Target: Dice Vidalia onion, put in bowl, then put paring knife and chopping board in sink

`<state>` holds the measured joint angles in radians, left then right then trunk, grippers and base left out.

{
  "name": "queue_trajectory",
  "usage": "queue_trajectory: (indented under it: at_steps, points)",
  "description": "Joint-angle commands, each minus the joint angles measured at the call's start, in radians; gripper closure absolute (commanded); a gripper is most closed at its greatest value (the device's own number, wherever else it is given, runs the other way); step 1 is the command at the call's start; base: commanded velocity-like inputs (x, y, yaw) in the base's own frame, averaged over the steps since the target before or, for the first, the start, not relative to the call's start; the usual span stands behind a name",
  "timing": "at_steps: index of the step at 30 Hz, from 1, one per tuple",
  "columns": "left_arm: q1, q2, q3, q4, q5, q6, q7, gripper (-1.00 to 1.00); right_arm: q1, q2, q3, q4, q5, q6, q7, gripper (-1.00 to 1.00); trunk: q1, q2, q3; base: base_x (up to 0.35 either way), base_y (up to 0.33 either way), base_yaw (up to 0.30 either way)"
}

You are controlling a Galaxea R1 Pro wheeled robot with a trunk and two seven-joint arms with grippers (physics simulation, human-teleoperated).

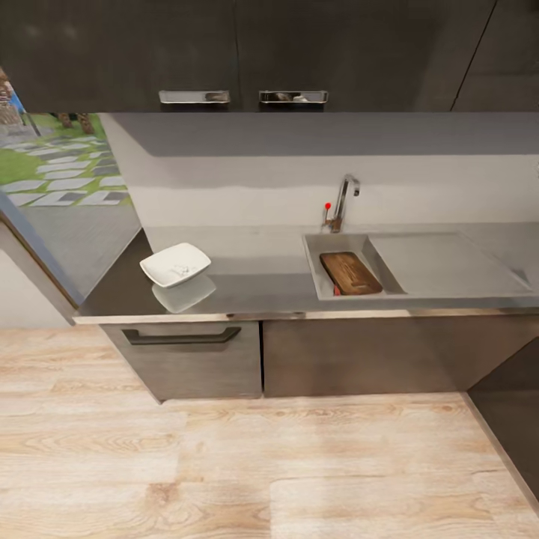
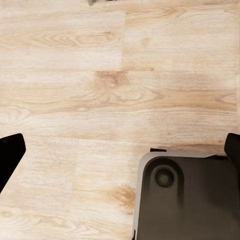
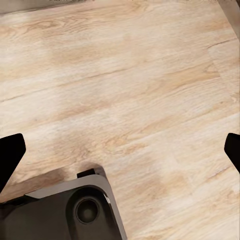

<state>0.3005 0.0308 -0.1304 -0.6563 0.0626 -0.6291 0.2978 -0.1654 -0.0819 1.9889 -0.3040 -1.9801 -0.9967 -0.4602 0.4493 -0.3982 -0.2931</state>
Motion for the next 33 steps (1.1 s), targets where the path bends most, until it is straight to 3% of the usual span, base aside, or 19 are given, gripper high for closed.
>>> queue_trajectory:
  at_steps: [1, 33]
  points:
    - [0.000, 0.002, -0.008, -0.002, 0.006, -0.001, 0.007, -1.00, -0.002, 0.000, 0.008, -0.003, 0.000, -0.003, -0.010, -1.00, 0.001, -0.002, 0.000, 0.000, 0.000, 0.000]
    - [0.000, 0.001, -0.008, -0.002, 0.006, -0.001, 0.007, -1.00, -0.002, 0.002, 0.008, -0.003, 0.000, -0.003, -0.010, -1.00, 0.001, -0.002, 0.051, 0.000, 0.000, 0.000]
